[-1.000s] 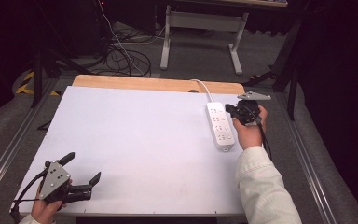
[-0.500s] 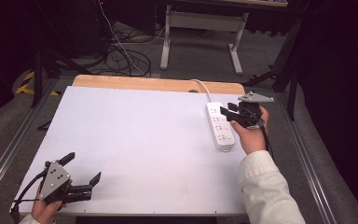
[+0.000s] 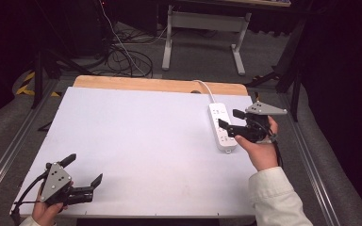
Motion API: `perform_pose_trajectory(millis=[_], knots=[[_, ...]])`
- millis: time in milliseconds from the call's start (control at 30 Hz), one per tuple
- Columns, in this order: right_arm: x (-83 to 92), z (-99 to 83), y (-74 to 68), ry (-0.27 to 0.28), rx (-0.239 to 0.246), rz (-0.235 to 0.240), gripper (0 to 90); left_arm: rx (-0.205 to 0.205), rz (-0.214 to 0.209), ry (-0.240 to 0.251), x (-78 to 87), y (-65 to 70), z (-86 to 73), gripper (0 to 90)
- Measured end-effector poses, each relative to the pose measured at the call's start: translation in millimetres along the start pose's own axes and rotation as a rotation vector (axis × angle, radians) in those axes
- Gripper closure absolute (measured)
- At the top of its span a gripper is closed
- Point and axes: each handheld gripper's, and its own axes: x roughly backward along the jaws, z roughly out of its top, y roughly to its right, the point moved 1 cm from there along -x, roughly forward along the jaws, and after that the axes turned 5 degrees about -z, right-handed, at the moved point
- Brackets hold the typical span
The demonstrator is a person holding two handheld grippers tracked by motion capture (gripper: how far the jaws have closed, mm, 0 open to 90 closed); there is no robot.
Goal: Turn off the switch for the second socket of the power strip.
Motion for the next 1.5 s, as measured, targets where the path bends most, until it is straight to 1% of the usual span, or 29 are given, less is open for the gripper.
perform_pose_trajectory(millis=[33,200,333,467,600,700,833,1000,1133,1167,1267,1300,1367,1433,1500], knots=[[2.2,-1.9,-1.7,-0.002,0.009,0.008,26.6,0.001,0.001,0.0,0.0,0.0,0.0,0.0],[14.3,-11.5,-10.2,0.011,0.015,0.041,24.7,0.001,-0.002,-0.001,0.2,0.3,0.3,0.0],[23.6,-20.7,-17.1,0.018,0.028,0.081,21.5,0.001,-0.005,-0.002,0.3,0.5,0.5,0.0],[29.5,-29.9,-23.7,0.026,0.033,0.127,19.3,0.001,-0.006,-0.002,0.3,0.7,0.7,0.0],[31.9,-39.3,-31.0,0.034,0.042,0.157,18.2,0.0,-0.008,-0.005,0.9,0.8,1.1,0.0],[32.2,-47.5,-36.4,0.036,0.047,0.178,18.0,-0.001,-0.008,-0.005,1.0,0.8,1.2,0.0],[32.9,-58.3,-42.2,0.016,0.066,0.177,18.0,-0.002,-0.011,-0.005,1.3,0.8,1.5,0.0],[32.3,-72.1,-48.9,0.004,0.068,0.213,17.9,-0.001,-0.013,-0.005,1.5,1.0,1.7,0.0],[29.2,-86.6,-50.6,-0.004,0.042,0.241,17.9,-0.004,-0.012,-0.006,2.0,1.0,2.0,0.0],[28.2,-90.3,-50.5,-0.007,0.034,0.247,18.0,0.001,-0.014,-0.003,1.7,1.5,2.0,0.0],[24.2,-101.1,-49.7,-0.028,0.014,0.26,18.6,0.003,-0.019,-0.007,1.6,2.0,1.9,0.0],[23.0,-104.3,-49.5,-0.034,0.006,0.265,18.5,-0.003,-0.018,-0.008,1.4,1.9,1.9,0.0],[21.1,-109.8,-50.0,-0.04,0.001,0.27,18.4,-0.01,-0.014,-0.011,1.4,1.8,1.9,0.0],[19.5,-114.7,-51.0,-0.042,0.006,0.273,17.8,-0.005,-0.015,-0.008,1.2,2.5,1.7,0.0],[18.0,-119.7,-52.2,-0.039,0.009,0.274,17.3,-0.01,-0.013,-0.009,1.2,2.4,1.6,0.0]])
